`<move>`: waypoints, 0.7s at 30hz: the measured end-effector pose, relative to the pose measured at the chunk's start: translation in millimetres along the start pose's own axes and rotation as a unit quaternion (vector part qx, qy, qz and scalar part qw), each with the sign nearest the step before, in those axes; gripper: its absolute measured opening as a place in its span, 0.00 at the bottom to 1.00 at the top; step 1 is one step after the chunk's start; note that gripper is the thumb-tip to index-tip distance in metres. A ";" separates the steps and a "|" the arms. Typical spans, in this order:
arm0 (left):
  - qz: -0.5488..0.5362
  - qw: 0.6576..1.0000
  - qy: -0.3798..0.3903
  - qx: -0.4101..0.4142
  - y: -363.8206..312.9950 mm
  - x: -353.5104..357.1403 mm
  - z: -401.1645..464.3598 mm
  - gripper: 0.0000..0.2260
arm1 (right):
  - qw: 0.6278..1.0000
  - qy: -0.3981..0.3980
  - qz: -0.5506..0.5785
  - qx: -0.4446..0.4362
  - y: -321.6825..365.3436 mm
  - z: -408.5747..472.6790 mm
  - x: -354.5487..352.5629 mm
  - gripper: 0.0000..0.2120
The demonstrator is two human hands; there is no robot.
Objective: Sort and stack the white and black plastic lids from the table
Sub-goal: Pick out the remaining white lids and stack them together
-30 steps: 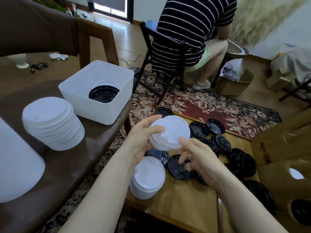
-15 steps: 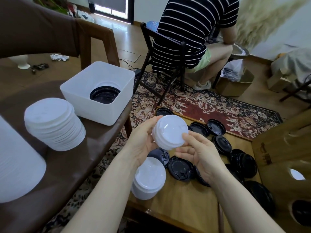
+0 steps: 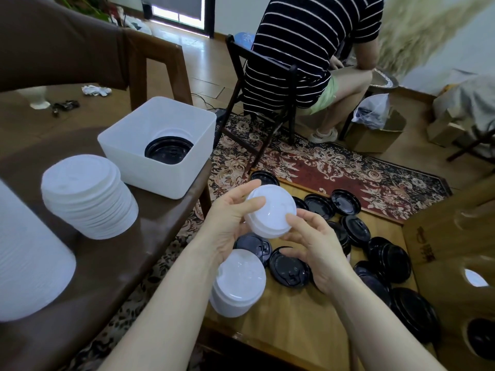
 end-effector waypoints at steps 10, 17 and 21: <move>0.054 0.998 0.010 -0.017 -9.3 -5.4 -3.4 0.16 | 0.998 0.045 0.026 -0.031 -1.2 14.9 0.3 0.14; 0.053 0.987 -0.132 0.069 -21.8 -21.3 1.6 0.15 | 0.859 -0.015 -0.448 -0.248 -29.0 65.9 -18.6 0.10; 0.049 0.983 -0.159 0.076 -22.4 -24.9 4.6 0.19 | 0.716 0.037 -0.614 -0.330 -47.2 89.7 -9.7 0.13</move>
Point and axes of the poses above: each hand's wrist, its own z-axis towards the middle knuckle, its own x-axis out of the palm, y = z × x, the point moved 3 cm from there along z, towards the middle knuckle, and after that the axes turned 5 degrees about -z, right-handed, at the moved point
